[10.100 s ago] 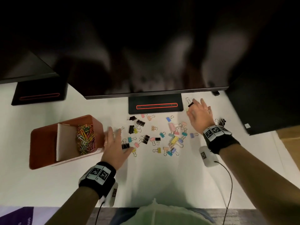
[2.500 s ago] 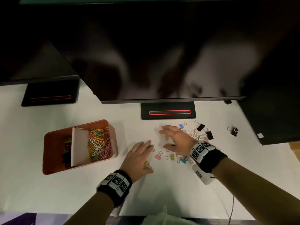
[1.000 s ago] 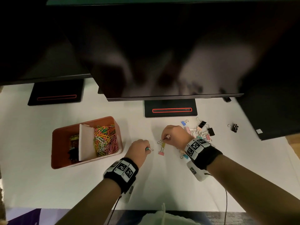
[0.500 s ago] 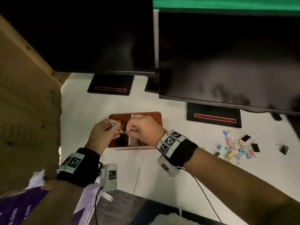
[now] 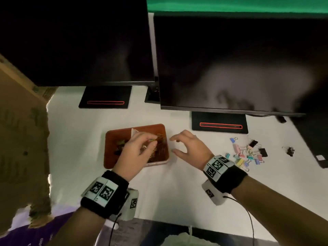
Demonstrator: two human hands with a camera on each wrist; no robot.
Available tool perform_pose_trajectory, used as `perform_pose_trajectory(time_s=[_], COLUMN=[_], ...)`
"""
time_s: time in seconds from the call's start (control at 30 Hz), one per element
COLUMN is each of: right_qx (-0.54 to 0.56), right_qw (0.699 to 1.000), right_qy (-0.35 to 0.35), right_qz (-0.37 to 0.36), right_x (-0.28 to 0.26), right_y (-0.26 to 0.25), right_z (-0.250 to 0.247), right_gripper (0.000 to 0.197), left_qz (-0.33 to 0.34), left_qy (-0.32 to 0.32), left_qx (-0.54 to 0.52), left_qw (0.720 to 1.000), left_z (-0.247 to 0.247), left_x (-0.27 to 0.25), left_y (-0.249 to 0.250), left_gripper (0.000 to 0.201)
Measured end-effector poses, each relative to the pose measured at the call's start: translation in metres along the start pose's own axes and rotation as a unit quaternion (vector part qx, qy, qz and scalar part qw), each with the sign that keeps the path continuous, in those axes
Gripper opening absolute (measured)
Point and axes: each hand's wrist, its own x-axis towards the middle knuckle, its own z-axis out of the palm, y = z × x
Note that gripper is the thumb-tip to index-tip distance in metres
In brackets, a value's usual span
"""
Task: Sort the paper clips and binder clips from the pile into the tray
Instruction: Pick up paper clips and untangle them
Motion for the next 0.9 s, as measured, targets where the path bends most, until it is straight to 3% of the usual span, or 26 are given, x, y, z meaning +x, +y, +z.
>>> perform_pose_trajectory(time_s=[0.13,0.23,0.33,0.47,0.73,0.9], right_qx=[-0.086,-0.097,-0.071,-0.072,-0.104,-0.105], right_qw=[0.982,0.967,0.964,0.968,0.973,0.977], right_qy=[-0.032,-0.060,-0.083,-0.105,-0.123,-0.139], right_qz=[0.163,0.229,0.244,0.214,0.163,0.121], right_x=[-0.052,-0.087,-0.106,-0.102,-0.078,-0.075], right_y=[0.068,0.100,0.121,0.138,0.154,0.158], right_z=[-0.040,-0.060,-0.063,-0.057,-0.048,-0.054], right_gripper=[0.057,0.065,0.066,0.059,0.025,0.017], left_qz=[0.054,0.071,0.067,0.082,0.095,0.016], left_qy=[-0.116,-0.196,-0.243,-0.316,-0.269,-0.252], left_qx=[0.030,0.095,0.164,0.200,0.186,0.131], left_qw=[0.991,0.973,0.953,0.924,0.940,0.959], left_z=[0.075,0.132,0.176,0.206,0.218,0.220], left_x=[0.011,0.018,0.025,0.034,0.042,0.047], left_y=[0.023,0.028,0.023,0.012,-0.008,-0.009], left_gripper=[0.035,0.047,0.050,0.046,0.017,0.007])
